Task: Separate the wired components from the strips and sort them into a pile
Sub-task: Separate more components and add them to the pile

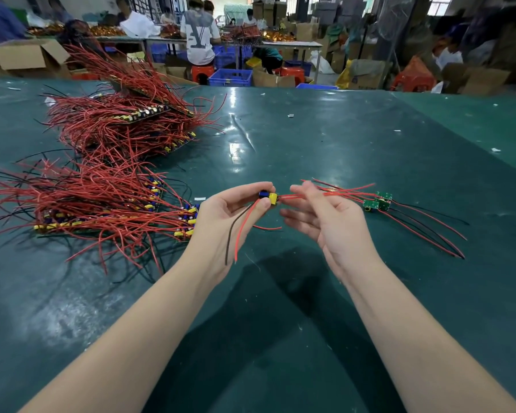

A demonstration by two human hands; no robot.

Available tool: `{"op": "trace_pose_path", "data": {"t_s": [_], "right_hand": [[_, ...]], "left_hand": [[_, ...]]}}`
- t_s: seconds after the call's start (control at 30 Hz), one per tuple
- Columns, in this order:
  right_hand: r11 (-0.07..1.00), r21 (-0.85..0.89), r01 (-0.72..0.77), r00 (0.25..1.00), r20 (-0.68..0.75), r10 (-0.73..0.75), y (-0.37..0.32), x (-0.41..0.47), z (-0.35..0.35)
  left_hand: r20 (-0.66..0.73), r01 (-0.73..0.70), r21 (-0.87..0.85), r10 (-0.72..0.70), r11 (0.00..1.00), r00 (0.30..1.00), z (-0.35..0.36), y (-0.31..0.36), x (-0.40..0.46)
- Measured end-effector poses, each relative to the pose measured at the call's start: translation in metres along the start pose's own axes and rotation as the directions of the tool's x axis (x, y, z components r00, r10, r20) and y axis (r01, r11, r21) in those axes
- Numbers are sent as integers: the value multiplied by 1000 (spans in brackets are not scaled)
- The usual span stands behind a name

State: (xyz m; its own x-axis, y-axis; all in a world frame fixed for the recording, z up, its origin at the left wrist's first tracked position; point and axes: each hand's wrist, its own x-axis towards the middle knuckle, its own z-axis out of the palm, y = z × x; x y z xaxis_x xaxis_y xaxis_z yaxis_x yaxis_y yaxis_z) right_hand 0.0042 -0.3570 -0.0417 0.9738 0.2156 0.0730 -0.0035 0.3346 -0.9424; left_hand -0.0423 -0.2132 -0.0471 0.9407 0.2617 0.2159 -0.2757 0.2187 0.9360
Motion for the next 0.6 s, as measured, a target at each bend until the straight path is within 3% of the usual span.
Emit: {"op": "trace_pose_path", "data": {"t_s": [0.1,0.17,0.3,0.37,0.53,0.6], "right_hand": [[991,126,-44,998,-48,51,-6,2,-2],[992,122,-36,997,-70,44,-7,2,-4],[985,-167,-33,992,-124,12,-2,1,-7],[974,-221,-39,990,-143,8,1,2,-7],[983,141,-116,976,-168,140,-9,5,-11],[974,191,-118,976,-158,150,-12,6,-14]], "left_hand": [[-2,11,-27,-11,1000,1000,-3,1,1],[9,20,-34,-19,999,1000,-5,1,1],[21,15,3,-15,1000,1000,-9,4,2],[13,15,13,-15,1000,1000,-11,5,3],[6,55,-32,-55,998,998,-14,4,5],[9,88,-54,-88,995,996,-13,5,6]]}}
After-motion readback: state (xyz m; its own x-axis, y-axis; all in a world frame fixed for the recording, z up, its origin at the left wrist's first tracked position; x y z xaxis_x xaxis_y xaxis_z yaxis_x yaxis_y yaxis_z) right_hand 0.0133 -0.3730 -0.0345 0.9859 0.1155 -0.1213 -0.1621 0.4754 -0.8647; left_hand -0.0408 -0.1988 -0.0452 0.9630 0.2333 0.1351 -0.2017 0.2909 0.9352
